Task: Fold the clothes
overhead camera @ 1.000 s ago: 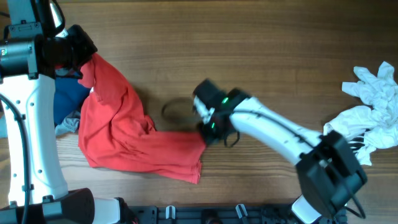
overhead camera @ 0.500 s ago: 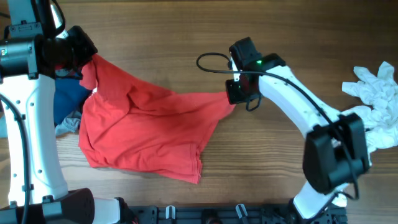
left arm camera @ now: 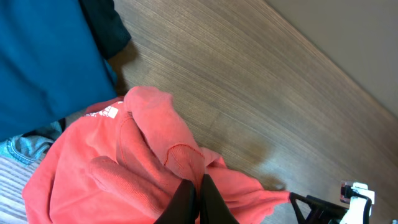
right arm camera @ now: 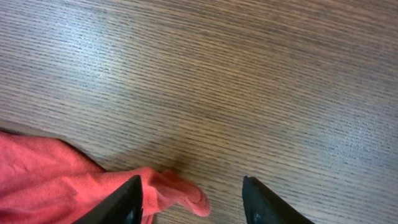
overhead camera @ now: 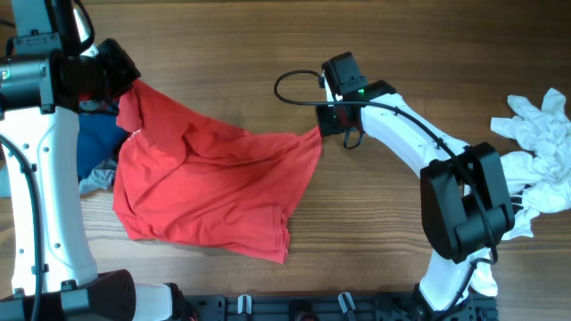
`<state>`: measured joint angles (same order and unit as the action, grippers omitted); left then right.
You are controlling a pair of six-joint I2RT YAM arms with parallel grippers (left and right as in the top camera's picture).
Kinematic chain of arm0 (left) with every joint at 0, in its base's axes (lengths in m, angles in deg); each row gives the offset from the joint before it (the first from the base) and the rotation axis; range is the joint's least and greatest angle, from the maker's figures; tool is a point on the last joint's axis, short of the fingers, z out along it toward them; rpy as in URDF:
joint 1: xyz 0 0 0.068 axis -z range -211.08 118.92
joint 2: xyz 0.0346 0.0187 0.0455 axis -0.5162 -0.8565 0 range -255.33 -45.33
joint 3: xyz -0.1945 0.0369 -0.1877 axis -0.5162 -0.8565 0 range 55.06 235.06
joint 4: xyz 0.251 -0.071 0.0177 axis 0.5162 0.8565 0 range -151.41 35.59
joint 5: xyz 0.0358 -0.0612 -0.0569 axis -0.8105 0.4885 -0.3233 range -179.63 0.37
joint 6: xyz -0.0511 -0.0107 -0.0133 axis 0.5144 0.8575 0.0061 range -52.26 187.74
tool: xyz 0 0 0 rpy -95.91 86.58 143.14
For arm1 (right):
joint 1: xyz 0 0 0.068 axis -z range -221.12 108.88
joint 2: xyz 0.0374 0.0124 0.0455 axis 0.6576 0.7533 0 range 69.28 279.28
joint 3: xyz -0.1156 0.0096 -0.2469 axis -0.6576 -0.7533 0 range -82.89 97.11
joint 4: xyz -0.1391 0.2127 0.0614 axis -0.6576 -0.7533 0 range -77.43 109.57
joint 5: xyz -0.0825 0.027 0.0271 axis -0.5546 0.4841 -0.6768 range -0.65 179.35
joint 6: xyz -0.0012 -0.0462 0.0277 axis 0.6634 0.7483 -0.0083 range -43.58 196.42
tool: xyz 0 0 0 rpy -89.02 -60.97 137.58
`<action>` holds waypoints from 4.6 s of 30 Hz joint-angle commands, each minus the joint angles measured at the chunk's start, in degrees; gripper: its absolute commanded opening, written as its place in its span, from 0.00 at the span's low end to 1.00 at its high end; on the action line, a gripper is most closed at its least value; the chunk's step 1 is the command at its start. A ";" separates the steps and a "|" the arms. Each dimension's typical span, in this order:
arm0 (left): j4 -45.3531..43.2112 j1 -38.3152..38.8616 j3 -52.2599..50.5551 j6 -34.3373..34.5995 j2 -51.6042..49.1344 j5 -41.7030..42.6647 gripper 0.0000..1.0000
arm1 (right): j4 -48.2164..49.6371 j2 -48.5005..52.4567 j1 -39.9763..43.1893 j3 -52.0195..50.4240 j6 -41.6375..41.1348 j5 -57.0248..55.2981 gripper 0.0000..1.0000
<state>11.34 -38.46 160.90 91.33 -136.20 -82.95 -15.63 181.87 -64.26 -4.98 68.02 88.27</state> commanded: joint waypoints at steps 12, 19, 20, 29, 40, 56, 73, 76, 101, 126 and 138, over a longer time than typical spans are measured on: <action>-0.04 0.13 0.46 -0.92 0.33 -0.37 0.04 | 0.81 4.09 0.13 -0.02 2.23 5.84 0.04; -0.07 0.13 0.46 -0.92 0.68 1.55 0.04 | -10.82 -16.90 5.16 9.86 0.76 -1.14 0.04; -0.09 0.13 0.46 -0.92 1.95 3.43 0.04 | -14.97 -23.80 6.69 15.21 0.96 -3.21 0.04; -6.23 -2.75 2.78 2.60 21.77 7.69 0.04 | -25.88 -41.53 7.80 36.37 3.08 -21.00 0.04; -8.94 -4.46 2.78 2.49 15.80 12.70 0.04 | -29.18 -29.44 11.28 36.96 4.92 -20.90 0.04; -44.11 -3.06 34.60 2.12 -13.20 15.67 0.04 | -6.43 -1.49 30.71 68.22 -3.63 -0.35 0.04; 17.03 3.76 -16.20 -15.72 -17.49 9.42 0.04 | -44.17 1.33 31.89 13.70 2.99 4.66 0.04; 11.39 0.98 -26.32 -11.32 -9.38 7.76 0.04 | -37.99 -5.33 34.47 3.80 0.04 6.58 0.04; -17.49 -16.39 -41.03 -4.92 9.38 25.88 0.04 | -13.03 -20.50 35.89 -10.23 5.40 15.74 0.04; -32.72 -9.57 -40.48 -5.38 -3.37 26.51 0.47 | -1.53 -8.70 35.67 -10.23 3.74 13.97 0.51; -32.92 23.12 -40.65 -10.10 -6.34 4.26 0.51 | 2.40 -8.66 35.39 -22.53 3.72 15.80 0.11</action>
<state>-20.46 -18.98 120.20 82.37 -138.30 -73.57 -15.44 172.36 -28.61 -25.19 71.76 102.87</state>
